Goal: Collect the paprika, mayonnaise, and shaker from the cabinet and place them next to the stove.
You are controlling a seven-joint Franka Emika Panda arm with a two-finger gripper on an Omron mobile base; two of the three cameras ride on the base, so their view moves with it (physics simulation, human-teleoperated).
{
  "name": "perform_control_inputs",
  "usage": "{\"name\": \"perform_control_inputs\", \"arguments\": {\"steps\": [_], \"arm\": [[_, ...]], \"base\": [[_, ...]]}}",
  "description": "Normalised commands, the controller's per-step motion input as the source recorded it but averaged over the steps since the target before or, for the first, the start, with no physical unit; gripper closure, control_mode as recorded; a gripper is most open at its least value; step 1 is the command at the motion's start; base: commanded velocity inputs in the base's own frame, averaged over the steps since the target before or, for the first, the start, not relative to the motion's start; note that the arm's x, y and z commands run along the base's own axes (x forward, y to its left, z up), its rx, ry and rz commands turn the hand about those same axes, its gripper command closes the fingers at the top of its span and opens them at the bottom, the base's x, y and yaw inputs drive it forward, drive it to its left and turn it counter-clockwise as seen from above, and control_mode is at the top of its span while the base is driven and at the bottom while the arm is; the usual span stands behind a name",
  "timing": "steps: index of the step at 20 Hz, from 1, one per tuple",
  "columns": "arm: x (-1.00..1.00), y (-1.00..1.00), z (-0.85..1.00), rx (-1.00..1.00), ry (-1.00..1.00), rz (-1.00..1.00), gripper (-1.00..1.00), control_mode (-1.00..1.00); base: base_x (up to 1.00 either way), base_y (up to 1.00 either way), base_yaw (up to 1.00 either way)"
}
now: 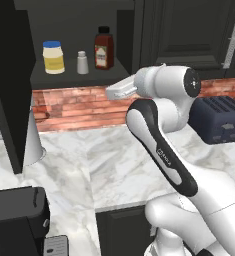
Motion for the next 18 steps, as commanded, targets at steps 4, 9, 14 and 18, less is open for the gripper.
{"name": "perform_control_inputs", "arguments": {"steps": [4, 9, 14, 18], "arm": [[0.0, 0.0, 0.0, 0.0, 0.0, 0.0, -1.0, -1.0], [-0.03, -0.02, 0.01, 0.01, -0.03, 0.0, -1.0, -1.0], [-0.01, 0.0, 0.16, 0.03, -0.05, 0.0, -1.0, -1.0], [0.07, 0.12, 0.15, 0.02, -0.01, 0.0, -1.0, -1.0]], "base": [[0.0, 0.0, 0.0], [0.0, 0.0, 0.0], [0.0, 0.0, 0.0], [0.0, 0.0, 0.0]]}}
